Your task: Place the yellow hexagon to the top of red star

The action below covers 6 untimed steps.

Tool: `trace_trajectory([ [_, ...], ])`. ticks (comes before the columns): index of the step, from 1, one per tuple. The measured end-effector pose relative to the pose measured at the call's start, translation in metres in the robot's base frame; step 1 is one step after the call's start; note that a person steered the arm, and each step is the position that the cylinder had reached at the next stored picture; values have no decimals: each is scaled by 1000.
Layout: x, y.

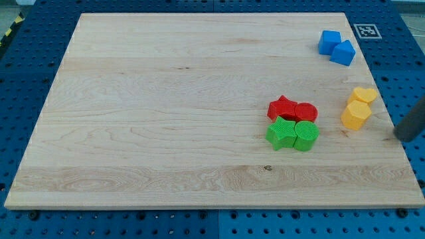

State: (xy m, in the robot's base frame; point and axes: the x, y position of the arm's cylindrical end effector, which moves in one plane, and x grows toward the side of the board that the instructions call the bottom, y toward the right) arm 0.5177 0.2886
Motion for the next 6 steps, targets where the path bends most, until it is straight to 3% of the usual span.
trace_trajectory([
  [6,-66,-108],
])
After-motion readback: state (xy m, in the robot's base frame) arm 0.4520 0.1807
